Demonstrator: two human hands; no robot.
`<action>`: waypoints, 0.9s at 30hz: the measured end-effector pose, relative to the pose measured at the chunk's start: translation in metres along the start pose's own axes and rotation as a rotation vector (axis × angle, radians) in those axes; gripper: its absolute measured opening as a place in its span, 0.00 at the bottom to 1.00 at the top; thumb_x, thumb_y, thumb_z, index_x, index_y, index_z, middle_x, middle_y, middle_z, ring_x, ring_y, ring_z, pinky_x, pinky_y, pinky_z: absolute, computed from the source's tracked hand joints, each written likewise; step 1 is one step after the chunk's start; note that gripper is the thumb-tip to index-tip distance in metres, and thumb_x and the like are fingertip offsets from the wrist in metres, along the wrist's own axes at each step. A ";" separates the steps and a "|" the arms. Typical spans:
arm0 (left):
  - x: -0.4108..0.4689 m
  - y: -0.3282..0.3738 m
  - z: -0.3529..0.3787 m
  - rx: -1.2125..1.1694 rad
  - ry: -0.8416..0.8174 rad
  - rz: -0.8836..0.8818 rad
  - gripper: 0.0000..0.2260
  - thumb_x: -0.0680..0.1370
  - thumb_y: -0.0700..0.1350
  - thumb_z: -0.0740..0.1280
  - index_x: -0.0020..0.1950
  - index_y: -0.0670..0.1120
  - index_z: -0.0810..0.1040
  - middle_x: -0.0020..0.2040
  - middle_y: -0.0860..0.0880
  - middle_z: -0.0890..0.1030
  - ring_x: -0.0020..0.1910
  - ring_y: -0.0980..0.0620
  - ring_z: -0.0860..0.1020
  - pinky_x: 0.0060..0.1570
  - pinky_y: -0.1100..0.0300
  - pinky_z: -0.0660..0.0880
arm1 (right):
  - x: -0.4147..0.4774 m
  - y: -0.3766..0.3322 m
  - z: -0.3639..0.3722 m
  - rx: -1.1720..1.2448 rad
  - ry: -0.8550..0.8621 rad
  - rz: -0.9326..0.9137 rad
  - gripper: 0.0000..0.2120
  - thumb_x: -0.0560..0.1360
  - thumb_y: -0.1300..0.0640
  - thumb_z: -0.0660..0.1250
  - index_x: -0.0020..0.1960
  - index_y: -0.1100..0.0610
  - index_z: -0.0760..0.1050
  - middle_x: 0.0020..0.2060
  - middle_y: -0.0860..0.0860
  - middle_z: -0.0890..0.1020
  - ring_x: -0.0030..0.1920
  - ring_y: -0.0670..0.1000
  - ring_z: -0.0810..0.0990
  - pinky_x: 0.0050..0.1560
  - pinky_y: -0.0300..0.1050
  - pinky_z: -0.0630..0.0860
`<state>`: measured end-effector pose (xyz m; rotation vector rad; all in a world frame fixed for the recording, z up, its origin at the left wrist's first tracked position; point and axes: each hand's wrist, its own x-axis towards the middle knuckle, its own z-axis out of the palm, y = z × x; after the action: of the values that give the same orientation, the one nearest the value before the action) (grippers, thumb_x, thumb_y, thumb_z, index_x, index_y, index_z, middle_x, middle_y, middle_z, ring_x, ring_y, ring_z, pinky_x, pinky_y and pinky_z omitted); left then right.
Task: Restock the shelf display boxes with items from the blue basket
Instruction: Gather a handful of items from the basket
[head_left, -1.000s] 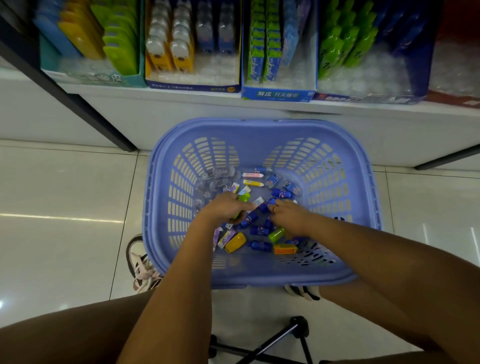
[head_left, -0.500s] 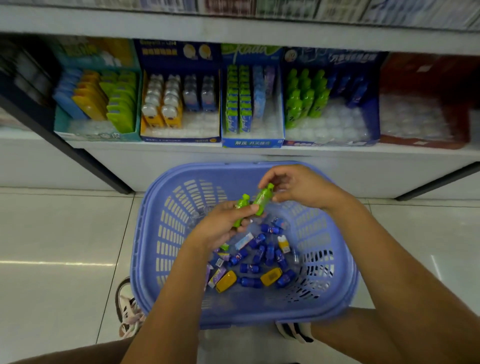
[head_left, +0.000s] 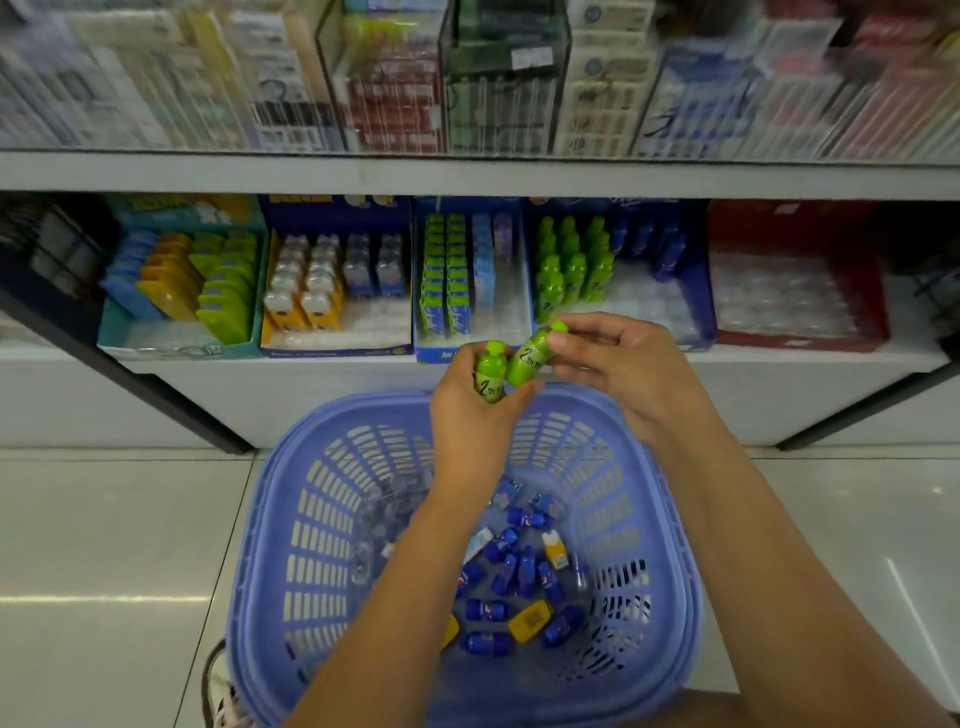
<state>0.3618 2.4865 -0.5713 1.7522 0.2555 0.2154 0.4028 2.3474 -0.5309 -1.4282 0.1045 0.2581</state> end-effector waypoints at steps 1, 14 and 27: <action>0.002 0.003 0.003 -0.026 -0.003 0.004 0.13 0.71 0.43 0.75 0.45 0.53 0.72 0.38 0.51 0.77 0.32 0.60 0.74 0.32 0.69 0.72 | 0.000 -0.002 -0.002 0.006 -0.016 0.000 0.07 0.70 0.65 0.71 0.46 0.56 0.81 0.38 0.49 0.86 0.40 0.46 0.85 0.41 0.35 0.80; 0.018 0.013 0.016 -0.343 -0.232 -0.254 0.12 0.81 0.55 0.58 0.51 0.49 0.76 0.30 0.53 0.74 0.23 0.57 0.67 0.24 0.64 0.66 | 0.079 -0.025 -0.055 -0.669 0.117 -0.295 0.16 0.72 0.66 0.70 0.59 0.61 0.78 0.49 0.55 0.80 0.44 0.41 0.79 0.46 0.22 0.72; 0.029 0.011 0.014 -0.664 -0.314 -0.440 0.10 0.82 0.41 0.56 0.48 0.41 0.76 0.40 0.45 0.78 0.29 0.55 0.76 0.27 0.64 0.73 | 0.092 -0.023 -0.046 -0.852 -0.005 -0.149 0.16 0.72 0.61 0.72 0.59 0.59 0.79 0.53 0.55 0.82 0.51 0.47 0.80 0.54 0.29 0.71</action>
<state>0.3938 2.4798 -0.5626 1.0175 0.2916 -0.2709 0.5009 2.3095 -0.5363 -2.2693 -0.1365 0.1876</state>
